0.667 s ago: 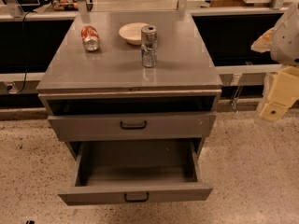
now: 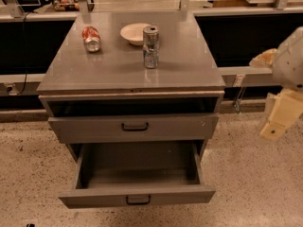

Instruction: Close middle drawer

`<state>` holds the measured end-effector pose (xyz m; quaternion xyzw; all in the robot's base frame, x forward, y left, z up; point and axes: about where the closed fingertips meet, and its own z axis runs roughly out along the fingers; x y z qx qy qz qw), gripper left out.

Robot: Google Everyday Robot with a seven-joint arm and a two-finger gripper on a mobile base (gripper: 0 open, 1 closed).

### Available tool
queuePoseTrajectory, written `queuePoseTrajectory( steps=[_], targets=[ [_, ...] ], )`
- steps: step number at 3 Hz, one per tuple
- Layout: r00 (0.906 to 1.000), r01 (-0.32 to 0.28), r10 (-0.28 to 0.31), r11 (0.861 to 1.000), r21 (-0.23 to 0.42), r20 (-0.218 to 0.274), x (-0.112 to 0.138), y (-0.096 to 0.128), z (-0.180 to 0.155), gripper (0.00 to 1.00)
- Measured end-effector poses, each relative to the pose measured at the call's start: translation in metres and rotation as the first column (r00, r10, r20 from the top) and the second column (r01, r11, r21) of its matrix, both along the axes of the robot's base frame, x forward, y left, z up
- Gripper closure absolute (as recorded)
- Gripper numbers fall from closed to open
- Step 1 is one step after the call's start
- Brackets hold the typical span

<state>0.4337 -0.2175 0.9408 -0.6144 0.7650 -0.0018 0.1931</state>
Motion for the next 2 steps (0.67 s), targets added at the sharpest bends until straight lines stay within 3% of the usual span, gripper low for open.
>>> queuePoseTrajectory(
  steps=[1,2],
  targets=[
    [0.9963,-0.062,0.054,0.989,0.135,0.067,-0.005,0.007,-0.036,0.0],
    [0.9814,-0.096,0.066,0.982,0.165,0.18,0.006,0.009,-0.021,0.0]
  ],
)
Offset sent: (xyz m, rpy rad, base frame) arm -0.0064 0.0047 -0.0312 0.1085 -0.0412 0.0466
